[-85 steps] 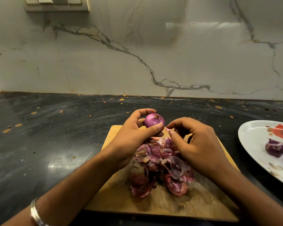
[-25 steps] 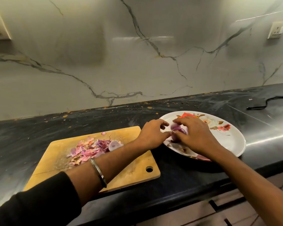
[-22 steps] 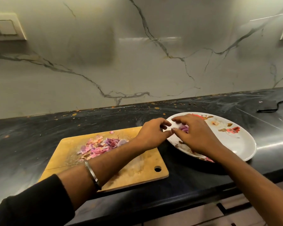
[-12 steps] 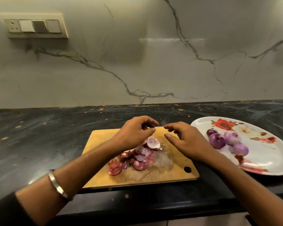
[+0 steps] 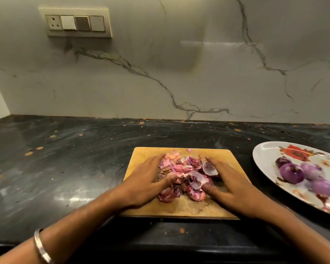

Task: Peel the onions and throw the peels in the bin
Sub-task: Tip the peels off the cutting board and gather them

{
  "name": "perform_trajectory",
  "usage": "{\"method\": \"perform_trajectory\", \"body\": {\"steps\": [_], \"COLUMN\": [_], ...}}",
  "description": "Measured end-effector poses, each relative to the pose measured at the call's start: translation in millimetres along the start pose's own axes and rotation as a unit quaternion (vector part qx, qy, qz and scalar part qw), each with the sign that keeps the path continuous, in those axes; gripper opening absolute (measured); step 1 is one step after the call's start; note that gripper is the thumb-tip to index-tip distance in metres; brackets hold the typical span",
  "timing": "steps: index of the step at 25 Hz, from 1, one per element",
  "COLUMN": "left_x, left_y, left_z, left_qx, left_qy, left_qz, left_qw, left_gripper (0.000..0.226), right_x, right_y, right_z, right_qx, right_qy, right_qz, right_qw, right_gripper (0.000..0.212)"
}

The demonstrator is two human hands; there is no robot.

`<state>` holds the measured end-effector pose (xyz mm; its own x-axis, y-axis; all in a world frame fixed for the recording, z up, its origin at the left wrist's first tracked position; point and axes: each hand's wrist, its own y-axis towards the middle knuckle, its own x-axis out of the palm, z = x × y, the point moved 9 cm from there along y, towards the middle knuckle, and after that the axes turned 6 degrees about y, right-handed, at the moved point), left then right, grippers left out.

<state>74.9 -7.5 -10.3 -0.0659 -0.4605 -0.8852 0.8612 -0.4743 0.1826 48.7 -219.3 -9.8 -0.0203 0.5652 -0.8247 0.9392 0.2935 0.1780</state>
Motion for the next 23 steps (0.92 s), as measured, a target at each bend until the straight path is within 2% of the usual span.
{"method": "perform_trajectory", "body": {"steps": [3,7,14,17,19,21,23], "left_x": [3,0,-7,-11,-14,-25,-39], "left_y": [8,23,48,52,49,44,39], "left_z": [-7,-18,-33,-31,-35,-45,-58], "left_qx": [0.000,-0.018,-0.054,-0.052,-0.065,-0.090,-0.118], "left_qy": [0.031,0.013,0.003,-0.015,-0.065,-0.116,-0.109], "left_qz": [0.005,0.012,0.019,0.030,0.046,0.096,0.146], "left_qw": [1.000,1.000,0.998,0.998,0.995,0.984,0.976], "left_gripper": [0.098,0.098,0.094,0.086,0.080,0.062,0.045], "right_x": [2,1,1,0,-5,-18,-36], "right_y": [8,25,57,63,62,58,51], "right_z": [-1,2,9,10,13,22,36], "right_qx": [0.004,0.010,0.006,0.011,0.026,0.044,0.074], "right_qy": [-0.001,-0.013,-0.047,-0.030,0.028,0.062,0.047], "right_qz": [-0.002,-0.004,0.010,-0.001,0.002,0.046,0.106], "right_qw": [1.000,1.000,0.999,0.999,0.999,0.996,0.990], "right_gripper": [0.105,0.103,0.084,0.087,0.088,0.079,0.064]}}
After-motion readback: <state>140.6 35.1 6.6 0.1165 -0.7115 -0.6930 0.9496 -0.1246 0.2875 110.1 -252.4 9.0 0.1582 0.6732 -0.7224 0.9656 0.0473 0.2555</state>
